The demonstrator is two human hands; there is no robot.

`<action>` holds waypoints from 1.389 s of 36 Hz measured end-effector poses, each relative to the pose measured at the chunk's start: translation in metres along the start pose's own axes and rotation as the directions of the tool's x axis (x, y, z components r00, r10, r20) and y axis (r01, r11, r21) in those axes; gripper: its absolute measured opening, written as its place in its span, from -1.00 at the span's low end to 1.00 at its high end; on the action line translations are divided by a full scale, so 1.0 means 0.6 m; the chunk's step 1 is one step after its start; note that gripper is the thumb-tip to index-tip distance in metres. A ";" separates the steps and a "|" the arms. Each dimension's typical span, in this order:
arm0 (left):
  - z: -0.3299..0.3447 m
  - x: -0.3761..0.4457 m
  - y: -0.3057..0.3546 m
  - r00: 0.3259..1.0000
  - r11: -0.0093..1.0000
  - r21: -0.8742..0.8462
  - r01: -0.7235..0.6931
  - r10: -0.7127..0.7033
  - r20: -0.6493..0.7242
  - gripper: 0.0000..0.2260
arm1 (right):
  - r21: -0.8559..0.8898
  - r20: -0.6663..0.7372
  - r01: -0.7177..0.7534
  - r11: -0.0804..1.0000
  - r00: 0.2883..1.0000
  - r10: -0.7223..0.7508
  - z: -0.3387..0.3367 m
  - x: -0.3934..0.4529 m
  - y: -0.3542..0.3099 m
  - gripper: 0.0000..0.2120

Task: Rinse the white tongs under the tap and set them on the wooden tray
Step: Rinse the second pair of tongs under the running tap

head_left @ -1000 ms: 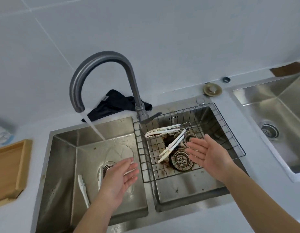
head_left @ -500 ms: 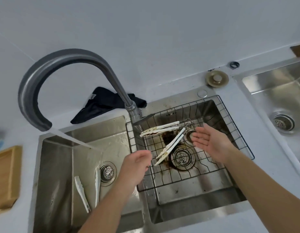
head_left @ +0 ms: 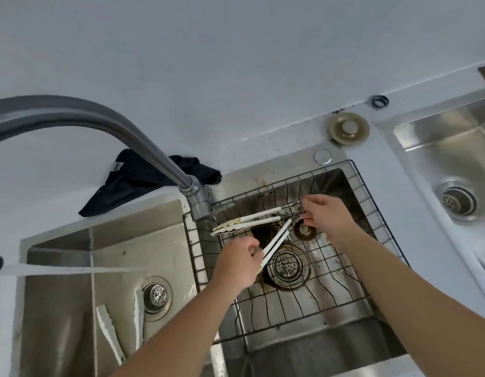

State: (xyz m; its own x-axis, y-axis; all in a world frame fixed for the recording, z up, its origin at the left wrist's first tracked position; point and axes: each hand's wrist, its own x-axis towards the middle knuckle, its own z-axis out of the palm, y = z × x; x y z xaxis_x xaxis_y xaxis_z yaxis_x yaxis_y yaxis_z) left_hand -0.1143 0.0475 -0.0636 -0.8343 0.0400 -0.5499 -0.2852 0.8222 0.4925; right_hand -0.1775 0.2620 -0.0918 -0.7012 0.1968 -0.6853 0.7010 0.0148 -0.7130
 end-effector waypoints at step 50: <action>-0.091 -0.158 0.031 0.923 0.870 0.326 -0.371 0.384 0.025 -0.75 | -0.484 0.566 0.517 0.706 0.800 -0.197 -0.052 -0.175 -0.051 -0.39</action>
State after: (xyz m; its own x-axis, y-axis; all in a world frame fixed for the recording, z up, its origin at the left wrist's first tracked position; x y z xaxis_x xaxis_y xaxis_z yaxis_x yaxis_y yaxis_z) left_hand -0.0663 0.0282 0.0345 -0.8679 0.3670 -0.3348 0.2152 0.8852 0.4124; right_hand -0.1213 0.2716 0.0070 -0.7730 -0.4007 -0.4919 0.1960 0.5867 -0.7858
